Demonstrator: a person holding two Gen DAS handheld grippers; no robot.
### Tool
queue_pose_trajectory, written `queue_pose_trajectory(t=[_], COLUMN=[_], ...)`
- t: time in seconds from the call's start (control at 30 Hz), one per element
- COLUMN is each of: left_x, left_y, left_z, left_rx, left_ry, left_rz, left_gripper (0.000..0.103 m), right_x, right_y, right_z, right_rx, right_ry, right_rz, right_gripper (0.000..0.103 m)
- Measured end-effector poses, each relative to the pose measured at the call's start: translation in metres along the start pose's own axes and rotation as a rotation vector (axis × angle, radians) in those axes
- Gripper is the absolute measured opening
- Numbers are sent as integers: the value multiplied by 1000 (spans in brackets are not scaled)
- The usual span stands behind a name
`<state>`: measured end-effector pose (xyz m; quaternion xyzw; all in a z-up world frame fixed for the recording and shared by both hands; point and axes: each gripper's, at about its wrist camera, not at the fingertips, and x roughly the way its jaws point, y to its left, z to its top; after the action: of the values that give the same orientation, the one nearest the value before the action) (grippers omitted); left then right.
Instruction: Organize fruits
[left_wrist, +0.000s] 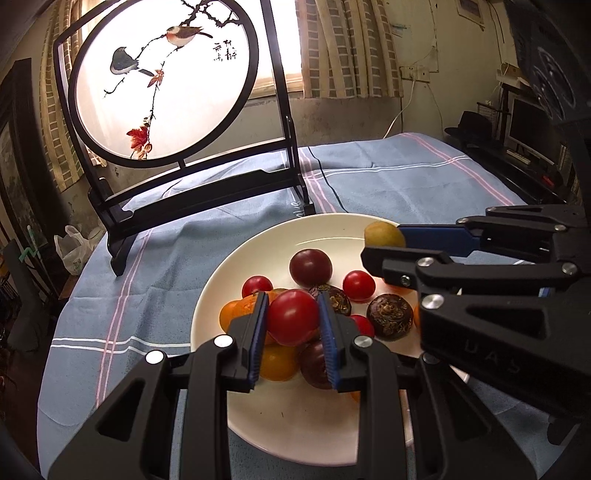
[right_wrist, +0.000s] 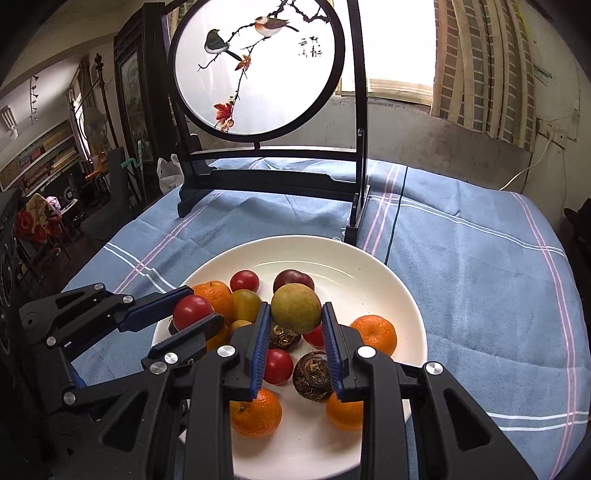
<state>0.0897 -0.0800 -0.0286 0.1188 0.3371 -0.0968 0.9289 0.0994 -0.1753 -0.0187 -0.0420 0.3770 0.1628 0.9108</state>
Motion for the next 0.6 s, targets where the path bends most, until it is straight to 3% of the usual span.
queue_pose_trajectory(t=[0.03, 0.07, 0.1, 0.2, 0.37, 0.43, 0.5, 0.6], left_x=[1, 2, 2, -5, -31, -47, -66, -89], left_y=[-1, -1, -1, 1, 11, 15, 18, 20], left_z=[0, 0, -1, -2, -3, -4, -7, -10], left_rx=[1, 3, 3, 2, -27, -40, -44, -56], left_ry=[3, 6, 5, -30, -93, -145, -213, -268], left_rz=[2, 3, 3, 26, 28, 53, 89, 99], left_gripper=[28, 28, 28, 53, 68, 88, 97, 98], right_x=[1, -2, -8, -29, -76, -96, -114, -128], right_y=[2, 3, 4, 2, -6, -6, -4, -1], right_z=[1, 2, 4, 7, -4, -16, -33, -53], right_rx=[-5, -4, -8, 9, 39, 40, 37, 31], right_ry=[6, -14, -43, -98, -199, -251, -306, -335], right_rz=[-1, -19, -27, -13, -3, -23, -70, -92], right_gripper=[36, 51, 55, 56, 62, 64, 75, 76])
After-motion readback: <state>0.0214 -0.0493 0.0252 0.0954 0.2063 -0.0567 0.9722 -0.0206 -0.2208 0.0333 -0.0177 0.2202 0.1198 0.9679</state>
